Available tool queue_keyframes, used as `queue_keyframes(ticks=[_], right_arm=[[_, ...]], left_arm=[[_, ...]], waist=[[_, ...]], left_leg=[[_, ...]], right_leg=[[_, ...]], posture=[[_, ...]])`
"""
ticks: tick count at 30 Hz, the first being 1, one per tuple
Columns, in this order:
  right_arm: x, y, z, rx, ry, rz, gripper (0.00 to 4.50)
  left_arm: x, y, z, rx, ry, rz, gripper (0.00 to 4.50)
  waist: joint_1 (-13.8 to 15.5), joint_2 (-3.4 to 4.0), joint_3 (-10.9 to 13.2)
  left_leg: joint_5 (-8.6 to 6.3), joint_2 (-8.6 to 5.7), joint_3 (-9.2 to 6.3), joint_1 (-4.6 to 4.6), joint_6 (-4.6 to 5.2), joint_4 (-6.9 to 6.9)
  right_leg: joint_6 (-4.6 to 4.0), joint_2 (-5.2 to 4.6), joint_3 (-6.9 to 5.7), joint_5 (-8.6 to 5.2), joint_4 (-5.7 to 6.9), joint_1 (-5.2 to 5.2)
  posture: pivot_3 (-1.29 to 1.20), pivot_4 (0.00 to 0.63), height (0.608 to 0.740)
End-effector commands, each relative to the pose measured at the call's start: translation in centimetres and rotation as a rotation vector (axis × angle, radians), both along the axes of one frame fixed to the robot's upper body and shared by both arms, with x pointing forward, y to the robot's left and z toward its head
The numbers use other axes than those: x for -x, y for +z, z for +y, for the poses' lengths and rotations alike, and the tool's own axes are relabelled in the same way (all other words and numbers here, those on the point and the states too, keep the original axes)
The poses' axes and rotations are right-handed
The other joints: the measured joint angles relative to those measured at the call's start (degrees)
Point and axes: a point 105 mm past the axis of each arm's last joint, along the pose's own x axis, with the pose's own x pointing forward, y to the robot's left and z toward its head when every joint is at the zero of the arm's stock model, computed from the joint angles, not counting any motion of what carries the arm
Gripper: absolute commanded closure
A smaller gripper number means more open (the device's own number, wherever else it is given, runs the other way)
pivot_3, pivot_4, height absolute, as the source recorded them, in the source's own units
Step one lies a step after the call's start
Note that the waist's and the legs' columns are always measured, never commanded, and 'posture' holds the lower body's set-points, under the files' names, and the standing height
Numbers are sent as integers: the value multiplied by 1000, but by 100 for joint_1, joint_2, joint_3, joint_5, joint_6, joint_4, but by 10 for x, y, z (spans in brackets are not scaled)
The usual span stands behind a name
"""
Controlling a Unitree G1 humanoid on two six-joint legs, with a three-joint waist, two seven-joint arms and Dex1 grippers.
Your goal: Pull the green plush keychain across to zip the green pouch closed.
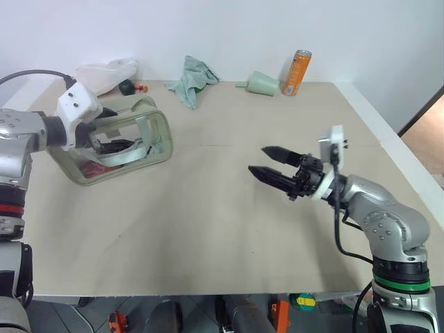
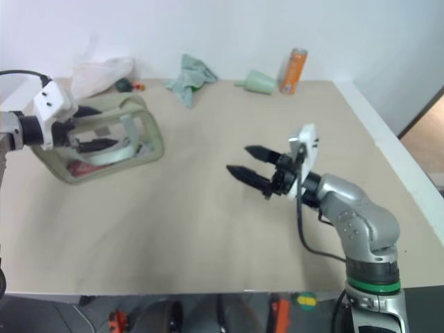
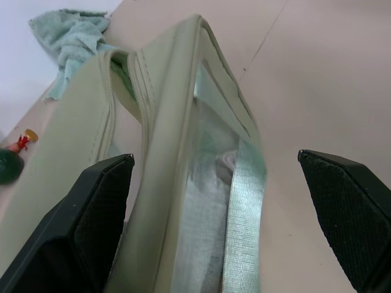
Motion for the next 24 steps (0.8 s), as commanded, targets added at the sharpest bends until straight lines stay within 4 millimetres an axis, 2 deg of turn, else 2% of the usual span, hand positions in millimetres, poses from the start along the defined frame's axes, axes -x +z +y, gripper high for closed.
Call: queue_keyframes(ticks=[1,10,13,22,24], right_arm=[[7,15,3,-19,16,-52,0],[9,16,12,-39,47,-54,0],[8,16,14,-41,48,-54,0],[9,19,14,-49,51,-65,0],[8,18,14,-45,49,-65,0]], left_arm=[[0,17,-2,-14,-11,-55,41],[-3,13,-2,-30,-7,-35,41],[-4,13,-2,-35,-6,-31,848],[-6,9,1,-68,2,-10,4024],[-6,9,1,-68,0,-9,4403]], waist=[[-4,0,0],[-6,0,0],[-6,0,0],[-6,0,0],[-5,0,0]], left_leg=[[0,0,0,0,0,0],[0,0,0,-1,0,0],[0,-1,1,0,1,0],[0,0,1,0,1,0],[0,0,0,0,1,0]], right_leg=[[0,1,0,0,1,0],[1,0,2,0,2,-1],[1,-1,4,0,2,-1],[1,0,4,0,2,-1],[1,1,3,0,2,-1]], posture=[[0,150,740],[0,150,740],[0,150,740],[0,150,740],[0,150,740]])
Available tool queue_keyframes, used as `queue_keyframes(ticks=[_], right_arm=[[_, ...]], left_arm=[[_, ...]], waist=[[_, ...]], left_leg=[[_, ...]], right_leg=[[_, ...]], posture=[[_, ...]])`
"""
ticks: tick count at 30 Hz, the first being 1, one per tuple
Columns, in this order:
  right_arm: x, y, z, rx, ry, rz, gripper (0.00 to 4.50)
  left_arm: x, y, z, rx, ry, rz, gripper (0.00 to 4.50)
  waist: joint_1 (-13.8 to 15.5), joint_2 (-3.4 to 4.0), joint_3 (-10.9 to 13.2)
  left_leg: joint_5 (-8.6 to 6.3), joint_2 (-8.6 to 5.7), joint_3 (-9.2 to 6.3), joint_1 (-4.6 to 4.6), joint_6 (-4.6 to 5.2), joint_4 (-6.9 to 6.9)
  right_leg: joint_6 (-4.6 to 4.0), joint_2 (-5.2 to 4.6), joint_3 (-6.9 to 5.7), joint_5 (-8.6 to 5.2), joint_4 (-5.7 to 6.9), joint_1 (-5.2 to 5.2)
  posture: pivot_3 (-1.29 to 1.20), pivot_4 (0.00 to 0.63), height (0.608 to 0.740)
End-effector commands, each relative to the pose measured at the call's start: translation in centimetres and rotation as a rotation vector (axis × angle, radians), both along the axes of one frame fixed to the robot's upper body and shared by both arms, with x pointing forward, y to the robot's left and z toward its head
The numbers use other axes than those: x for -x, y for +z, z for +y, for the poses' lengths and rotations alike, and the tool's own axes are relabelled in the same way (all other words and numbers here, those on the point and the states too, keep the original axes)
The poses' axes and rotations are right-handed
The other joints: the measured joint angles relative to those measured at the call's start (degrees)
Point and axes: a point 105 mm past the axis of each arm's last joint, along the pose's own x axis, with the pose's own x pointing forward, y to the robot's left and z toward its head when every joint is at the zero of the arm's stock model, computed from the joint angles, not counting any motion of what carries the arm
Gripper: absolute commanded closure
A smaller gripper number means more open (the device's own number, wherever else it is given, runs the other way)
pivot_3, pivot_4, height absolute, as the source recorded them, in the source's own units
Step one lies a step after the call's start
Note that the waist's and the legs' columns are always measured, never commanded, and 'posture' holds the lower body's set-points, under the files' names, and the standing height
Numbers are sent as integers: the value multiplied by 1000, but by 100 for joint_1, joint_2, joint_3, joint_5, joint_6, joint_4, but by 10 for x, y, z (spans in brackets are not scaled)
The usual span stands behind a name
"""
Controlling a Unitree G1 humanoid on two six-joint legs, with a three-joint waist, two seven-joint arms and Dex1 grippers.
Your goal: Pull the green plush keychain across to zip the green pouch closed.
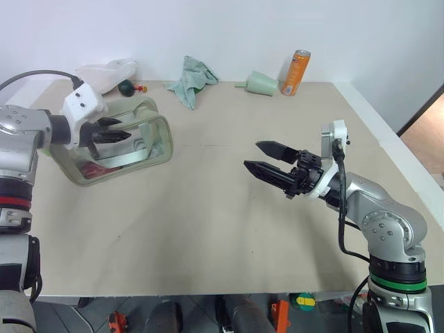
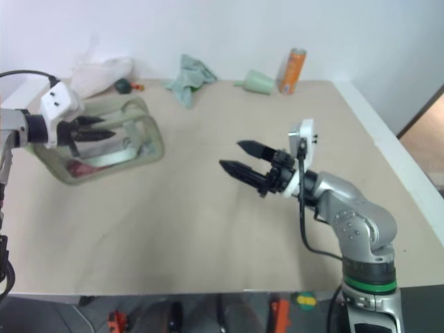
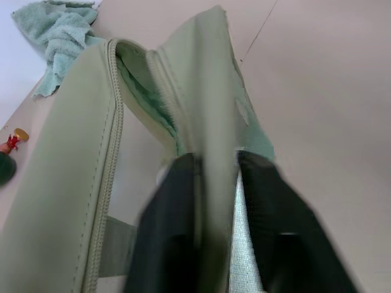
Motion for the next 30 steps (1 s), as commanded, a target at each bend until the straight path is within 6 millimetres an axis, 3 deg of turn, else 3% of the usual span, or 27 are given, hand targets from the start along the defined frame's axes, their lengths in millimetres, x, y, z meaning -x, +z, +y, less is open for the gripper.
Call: queue_keyframes(ticks=[1,7,11,23,30], right_arm=[[7,17,2,-14,17,-78,0],[6,18,-1,2,7,-88,0],[5,32,-15,-20,-27,-124,0],[2,35,-27,9,-67,-146,0],[3,35,-27,14,-70,-150,0]], left_arm=[[0,12,0,-15,-5,-35,4403],[1,15,-11,-28,-44,-53,4403],[7,19,-23,-38,-93,-60,4403],[59,30,-84,100,-398,12,4403],[67,19,-110,110,-440,47,4403]], waist=[[0,0,0],[3,0,0],[7,0,0],[0,0,0],[-8,0,0]], left_leg=[[0,0,-1,0,0,0],[0,0,0,0,0,0],[0,-2,-1,-3,0,1],[-2,-3,-5,-8,2,1],[-1,-2,-6,-2,1,2]], right_leg=[[0,0,-1,0,0,0],[0,-1,0,0,0,1],[0,-3,-1,0,0,0],[6,-3,0,-4,-1,-2],[7,1,3,-3,0,0]], posture=[[0,150,740],[0,150,740],[0,150,740],[0,150,740],[0,150,740]])
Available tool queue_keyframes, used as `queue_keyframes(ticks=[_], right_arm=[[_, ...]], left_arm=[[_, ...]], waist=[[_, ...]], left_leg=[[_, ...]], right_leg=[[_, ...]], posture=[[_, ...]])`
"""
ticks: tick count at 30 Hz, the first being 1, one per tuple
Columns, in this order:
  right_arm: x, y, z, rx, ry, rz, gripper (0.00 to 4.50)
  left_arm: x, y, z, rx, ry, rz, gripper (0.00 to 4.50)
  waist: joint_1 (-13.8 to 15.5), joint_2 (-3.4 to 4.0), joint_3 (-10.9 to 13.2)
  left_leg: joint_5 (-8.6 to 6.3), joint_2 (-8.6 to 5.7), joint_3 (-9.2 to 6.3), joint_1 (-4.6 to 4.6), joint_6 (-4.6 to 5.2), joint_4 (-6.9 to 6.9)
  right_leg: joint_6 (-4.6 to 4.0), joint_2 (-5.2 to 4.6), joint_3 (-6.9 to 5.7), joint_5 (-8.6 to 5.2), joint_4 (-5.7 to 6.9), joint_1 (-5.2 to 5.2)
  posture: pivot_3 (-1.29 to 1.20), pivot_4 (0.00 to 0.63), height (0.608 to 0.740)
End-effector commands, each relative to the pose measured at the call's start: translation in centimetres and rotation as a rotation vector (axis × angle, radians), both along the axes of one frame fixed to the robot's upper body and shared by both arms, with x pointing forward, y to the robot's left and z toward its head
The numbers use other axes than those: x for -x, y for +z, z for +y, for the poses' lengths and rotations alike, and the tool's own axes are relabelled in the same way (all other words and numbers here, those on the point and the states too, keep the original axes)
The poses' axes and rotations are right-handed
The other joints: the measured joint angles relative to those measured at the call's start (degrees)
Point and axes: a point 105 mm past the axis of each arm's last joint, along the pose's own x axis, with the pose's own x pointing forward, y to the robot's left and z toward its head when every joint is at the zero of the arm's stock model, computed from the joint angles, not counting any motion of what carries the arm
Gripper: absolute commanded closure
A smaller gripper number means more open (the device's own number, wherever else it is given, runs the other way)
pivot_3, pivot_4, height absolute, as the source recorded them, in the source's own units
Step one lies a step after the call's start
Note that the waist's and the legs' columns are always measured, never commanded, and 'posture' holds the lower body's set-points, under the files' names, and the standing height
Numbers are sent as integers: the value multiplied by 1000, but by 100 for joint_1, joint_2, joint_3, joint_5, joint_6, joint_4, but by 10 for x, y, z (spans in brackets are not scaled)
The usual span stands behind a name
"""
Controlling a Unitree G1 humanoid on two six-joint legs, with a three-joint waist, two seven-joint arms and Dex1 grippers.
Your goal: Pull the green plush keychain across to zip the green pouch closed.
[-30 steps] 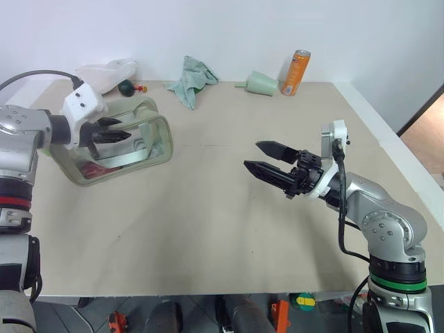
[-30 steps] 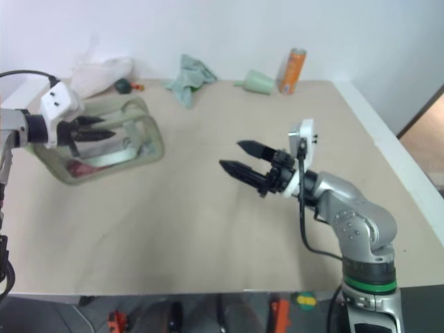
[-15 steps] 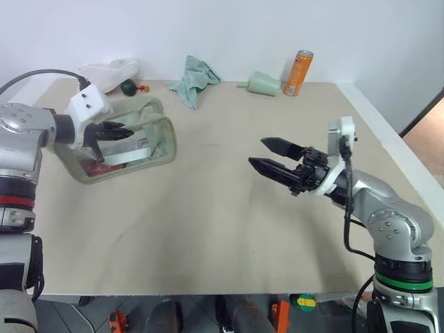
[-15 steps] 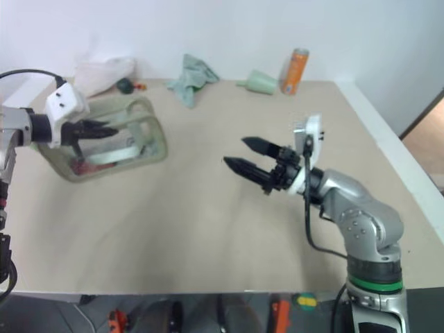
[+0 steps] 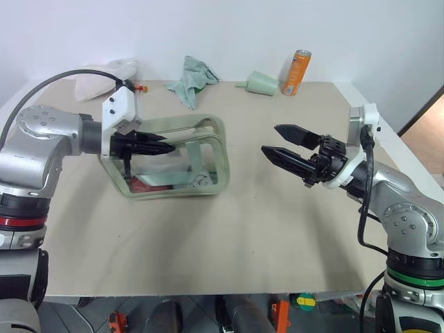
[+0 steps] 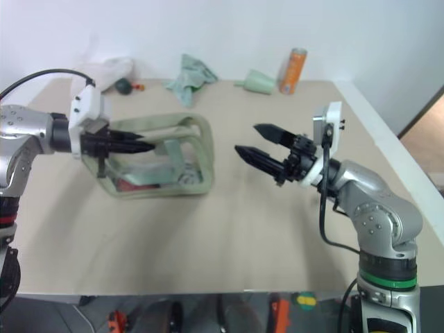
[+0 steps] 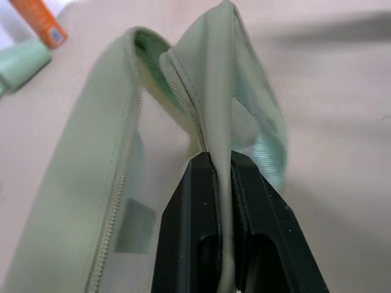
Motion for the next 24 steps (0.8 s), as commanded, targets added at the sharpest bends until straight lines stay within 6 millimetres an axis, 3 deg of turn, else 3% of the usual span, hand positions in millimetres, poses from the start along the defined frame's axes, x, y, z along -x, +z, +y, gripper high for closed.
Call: queue_keyframes(ticks=[1,6,13,18,24], right_arm=[[3,10,-4,-1,-16,-50,0],[4,10,-5,6,-21,-53,0],[3,9,-4,10,-14,-51,0],[4,8,-1,17,7,-46,0],[4,6,5,28,30,-45,0]], left_arm=[[4,-3,-10,-7,-12,-18,4403],[7,-20,-16,-31,-14,48,2780],[12,-8,-28,68,-47,61,369],[7,18,-21,225,-24,71,369],[15,42,-2,390,-41,104,369]], waist=[[2,0,0],[-2,0,0],[-2,0,0],[1,0,0],[-5,1,0]], left_leg=[[0,1,0,1,0,0],[0,1,1,9,0,0],[2,2,1,14,1,0],[2,1,2,11,1,0],[2,3,1,13,1,-3]], right_leg=[[0,1,0,0,1,1],[0,1,1,0,1,7],[1,4,3,2,3,9],[1,2,4,2,2,8],[1,4,3,1,2,7]], posture=[[0,150,740],[0,150,740],[0,150,740],[0,150,740],[0,150,740]])
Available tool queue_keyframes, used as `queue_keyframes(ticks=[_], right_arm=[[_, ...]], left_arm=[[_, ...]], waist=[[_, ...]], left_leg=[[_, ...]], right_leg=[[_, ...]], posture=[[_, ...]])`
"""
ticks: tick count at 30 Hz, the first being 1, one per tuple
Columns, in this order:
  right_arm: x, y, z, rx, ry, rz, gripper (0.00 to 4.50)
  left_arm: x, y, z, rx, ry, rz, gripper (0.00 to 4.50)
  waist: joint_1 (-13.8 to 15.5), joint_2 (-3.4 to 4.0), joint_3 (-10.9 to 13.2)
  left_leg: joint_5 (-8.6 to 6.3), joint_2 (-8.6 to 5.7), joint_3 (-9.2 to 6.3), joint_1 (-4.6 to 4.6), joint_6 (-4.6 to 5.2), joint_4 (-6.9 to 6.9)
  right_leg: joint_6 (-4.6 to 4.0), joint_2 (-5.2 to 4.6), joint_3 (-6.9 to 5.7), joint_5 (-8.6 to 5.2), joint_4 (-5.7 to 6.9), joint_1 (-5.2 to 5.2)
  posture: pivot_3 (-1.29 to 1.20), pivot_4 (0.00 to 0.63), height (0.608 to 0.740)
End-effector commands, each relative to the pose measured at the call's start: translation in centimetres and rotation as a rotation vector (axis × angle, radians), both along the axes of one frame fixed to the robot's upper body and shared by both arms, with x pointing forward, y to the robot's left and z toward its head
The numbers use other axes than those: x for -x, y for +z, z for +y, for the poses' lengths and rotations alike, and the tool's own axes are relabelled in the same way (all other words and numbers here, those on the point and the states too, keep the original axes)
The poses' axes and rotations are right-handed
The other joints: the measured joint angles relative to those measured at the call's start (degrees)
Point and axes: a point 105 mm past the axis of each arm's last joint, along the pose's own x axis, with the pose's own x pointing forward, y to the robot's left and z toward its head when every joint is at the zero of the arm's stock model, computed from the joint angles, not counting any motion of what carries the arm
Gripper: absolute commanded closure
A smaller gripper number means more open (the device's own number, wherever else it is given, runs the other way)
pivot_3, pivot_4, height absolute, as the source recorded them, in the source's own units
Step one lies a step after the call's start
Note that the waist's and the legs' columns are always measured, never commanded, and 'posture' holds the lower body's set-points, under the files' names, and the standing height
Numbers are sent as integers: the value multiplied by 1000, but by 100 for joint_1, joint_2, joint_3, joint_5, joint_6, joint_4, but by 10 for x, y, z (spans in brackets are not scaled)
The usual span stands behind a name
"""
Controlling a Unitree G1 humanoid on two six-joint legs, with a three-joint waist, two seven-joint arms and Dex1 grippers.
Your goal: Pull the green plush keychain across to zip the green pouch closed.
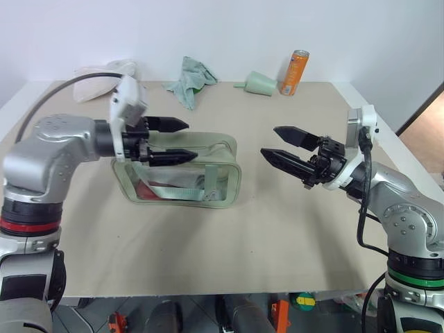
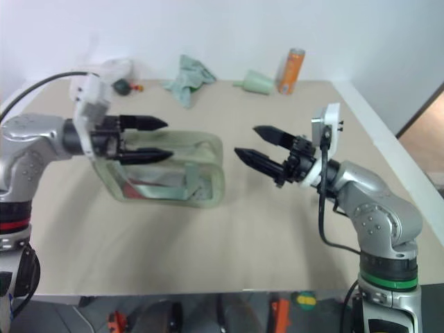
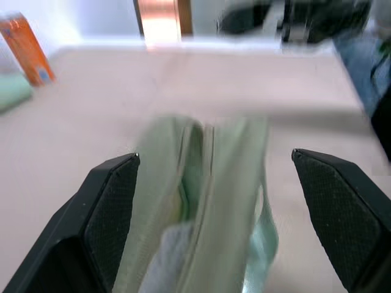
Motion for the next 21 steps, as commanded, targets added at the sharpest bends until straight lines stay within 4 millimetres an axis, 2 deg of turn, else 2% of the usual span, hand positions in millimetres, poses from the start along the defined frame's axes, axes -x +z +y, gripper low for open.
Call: queue_keyframes(ticks=[1,4,8,11,15,21], right_arm=[[4,9,4,8,31,-49,0],[6,6,10,35,58,-43,0],[-1,-11,17,157,41,-37,0],[-6,-24,22,262,43,-42,0],[-11,-31,28,326,60,-60,0],[-18,-35,36,357,98,-74,0]], left_arm=[[1,27,20,118,45,-35,369],[-3,26,42,126,108,-43,369],[-1,5,76,70,193,6,369],[8,-4,89,68,202,47,369],[28,1,85,109,142,69,369],[65,19,57,163,1,31,369]], waist=[[2,0,0],[-4,0,0],[-15,2,1],[2,2,1],[10,1,1],[14,0,1]], left_leg=[[0,0,-1,0,0,0],[1,0,1,2,-1,0],[0,4,9,9,-1,-8],[1,5,3,3,-1,-7],[0,2,4,-6,-1,-3],[0,-8,7,-11,-1,0]], right_leg=[[0,0,-1,0,0,0],[0,0,-1,0,0,1],[-4,2,7,-2,0,-1],[-7,0,-3,-4,0,-4],[-7,-7,-5,-4,-2,-8],[-5,-19,-2,-4,-6,-7]], posture=[[0,150,740],[0,150,740],[0,150,740],[0,150,740],[0,150,740],[0,150,740]])
